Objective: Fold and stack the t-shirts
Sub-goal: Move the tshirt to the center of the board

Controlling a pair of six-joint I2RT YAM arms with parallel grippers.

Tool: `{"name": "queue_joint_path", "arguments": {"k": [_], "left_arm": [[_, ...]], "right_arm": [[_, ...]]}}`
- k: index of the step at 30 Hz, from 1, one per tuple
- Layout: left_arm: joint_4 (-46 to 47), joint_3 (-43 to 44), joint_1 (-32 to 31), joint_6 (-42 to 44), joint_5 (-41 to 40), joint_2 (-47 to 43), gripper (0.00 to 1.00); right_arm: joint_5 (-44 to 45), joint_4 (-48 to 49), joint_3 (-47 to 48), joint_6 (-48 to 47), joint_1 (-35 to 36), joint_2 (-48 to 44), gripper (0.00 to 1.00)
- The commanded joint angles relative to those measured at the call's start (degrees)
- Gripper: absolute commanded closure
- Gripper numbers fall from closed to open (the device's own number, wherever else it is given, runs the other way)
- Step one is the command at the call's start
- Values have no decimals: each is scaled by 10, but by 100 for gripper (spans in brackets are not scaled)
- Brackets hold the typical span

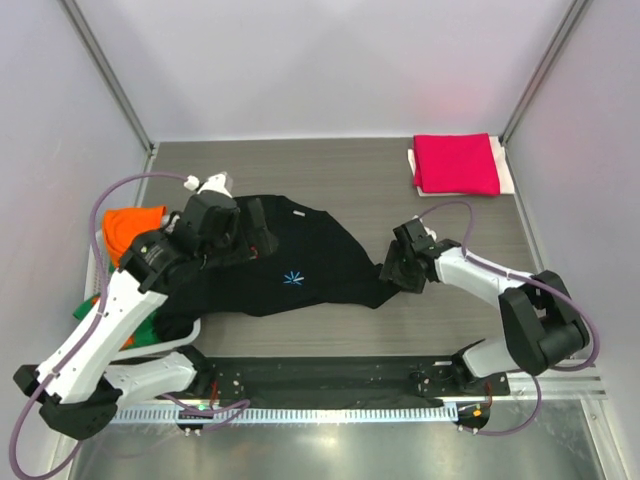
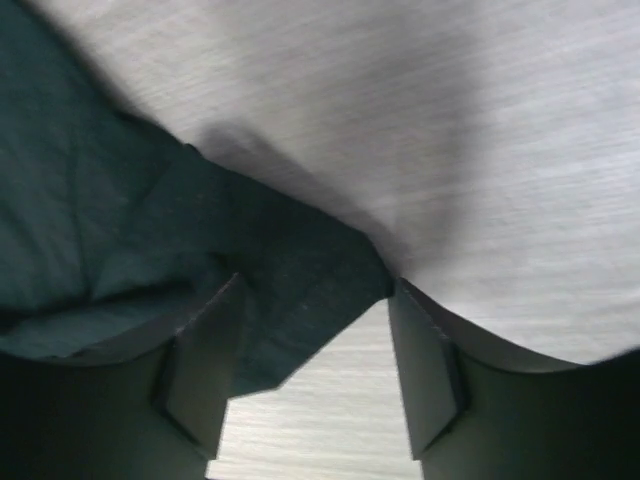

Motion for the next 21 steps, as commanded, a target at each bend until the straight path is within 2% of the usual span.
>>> {"name": "queue_joint_path", "arguments": {"k": [1, 2, 4, 5, 6, 7, 9, 13, 14, 16, 17, 18, 19, 20, 21], "left_arm": [[-8, -18, 4, 1, -20, -13, 0], [-7, -24, 4, -1, -21, -21, 0], [-9, -34, 4, -5, -23, -28, 0], [-11, -37, 4, -6, -30, -36, 0], [-15, -39, 4, -8, -34, -41, 0], [-18, -42, 4, -8, -38, -45, 0], [-32, -39, 4, -8, -53, -52, 0], [-63, 12, 4, -3, -74, -42, 0], [-71, 25, 4, -1, -76, -38, 0], [-93, 66, 4, 5, -78, -17, 0], [-101, 79, 4, 8, -77, -8, 0], [-114, 92, 4, 11, -76, 1, 0], [-119, 110, 4, 12, -74, 14, 0], [-120, 115, 4, 13, -68, 20, 1], [-115, 117, 4, 14, -62, 25, 1]], "right_arm": [[-20, 63, -19, -9, -2, 28, 38], [-19, 67, -22, -9, -2, 30, 41], [-21, 74, -22, -11, -2, 34, 55], [-21, 75, -21, -11, -1, 33, 63], [-21, 76, -22, -12, -2, 31, 76], [-48, 77, -22, -11, -1, 21, 85], [-58, 79, -15, -10, -2, 8, 99], [-105, 15, 55, -18, -78, -55, 99], [-123, -4, 101, -32, -160, -87, 99], [-146, -75, 160, -51, -249, -111, 99], [-163, -101, 225, -66, -299, -120, 99], [-173, -126, 257, -93, -382, -124, 99], [-180, -178, 285, -107, -409, -122, 99], [-160, -200, 333, -112, -410, -119, 99], [-154, -215, 340, -115, -409, -121, 99]]}}
